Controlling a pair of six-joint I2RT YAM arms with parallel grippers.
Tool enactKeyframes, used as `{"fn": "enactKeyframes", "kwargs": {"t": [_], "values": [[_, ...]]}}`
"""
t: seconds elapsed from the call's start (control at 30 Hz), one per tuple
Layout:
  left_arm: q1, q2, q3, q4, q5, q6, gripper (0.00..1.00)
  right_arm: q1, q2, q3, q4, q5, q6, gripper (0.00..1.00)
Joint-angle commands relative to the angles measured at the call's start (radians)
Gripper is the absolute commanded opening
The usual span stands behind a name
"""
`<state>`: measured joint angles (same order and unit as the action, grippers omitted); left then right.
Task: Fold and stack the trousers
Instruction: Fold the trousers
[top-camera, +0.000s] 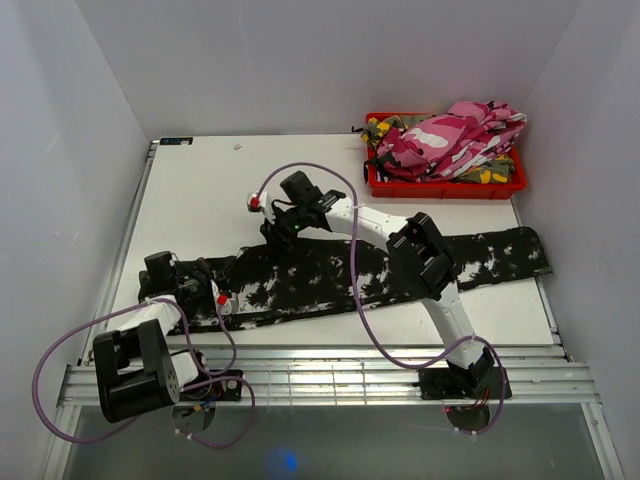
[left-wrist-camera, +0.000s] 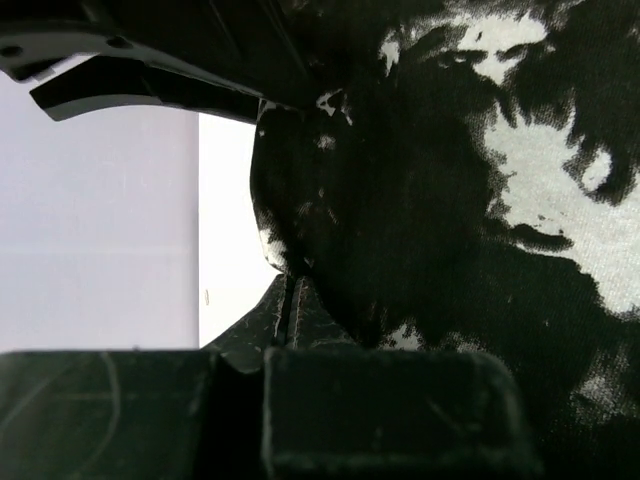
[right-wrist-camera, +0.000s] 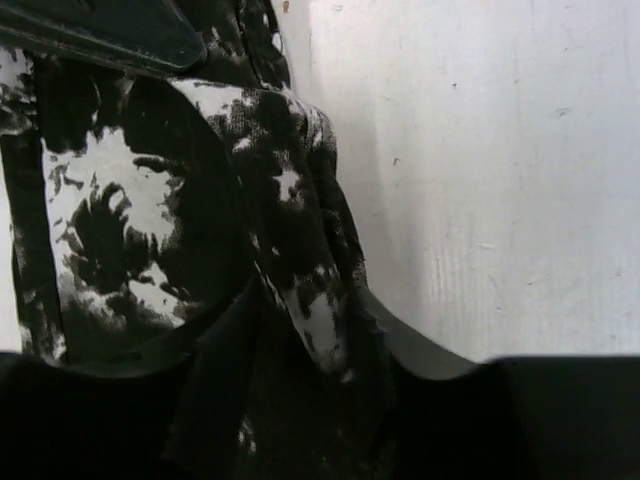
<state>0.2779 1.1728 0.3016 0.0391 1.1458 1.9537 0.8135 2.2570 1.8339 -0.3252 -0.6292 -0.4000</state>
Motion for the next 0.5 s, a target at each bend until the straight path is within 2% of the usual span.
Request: {"fn": "enactKeyframes", "kwargs": {"t": [0.0,0.03,0.07,0.1,0.13,0.17,0.23,0.37,0.47], "values": [[-0.003,0.001,0.031,0.002,0.098,0.289,0.00,0.012,-0.011,-0.025,0.018,0.019,-0.082,0.42],[-0.003,-0.001,0.040,0.019,0.082,0.230,0.02,0.012,-0.023,-0.041,0.029,0.019,-0.091,0.31],[-0.002,-0.002,0.059,0.042,0.065,0.176,0.09,0.012,-0.055,-0.076,0.055,0.028,-0.098,0.13],[0.000,0.001,0.073,0.065,0.045,0.122,0.18,0.012,-0.072,-0.099,0.072,0.034,-0.108,0.09],[0.006,0.002,0.089,0.118,0.026,0.056,0.35,0.012,-0.095,-0.125,0.092,0.045,-0.112,0.08],[0.012,0.010,0.112,0.126,-0.009,-0.082,0.43,0.013,-0.140,-0.180,0.136,0.074,-0.117,0.08],[0.047,0.019,0.207,0.105,-0.034,-0.188,0.56,0.016,-0.178,-0.235,0.175,0.097,-0.126,0.08],[0.102,0.048,0.376,0.013,-0.073,-0.494,0.58,0.030,-0.270,-0.355,0.264,0.173,-0.131,0.08],[0.122,0.091,0.542,-0.124,-0.107,-0.666,0.57,0.056,-0.326,-0.467,0.383,0.250,-0.154,0.08]]}}
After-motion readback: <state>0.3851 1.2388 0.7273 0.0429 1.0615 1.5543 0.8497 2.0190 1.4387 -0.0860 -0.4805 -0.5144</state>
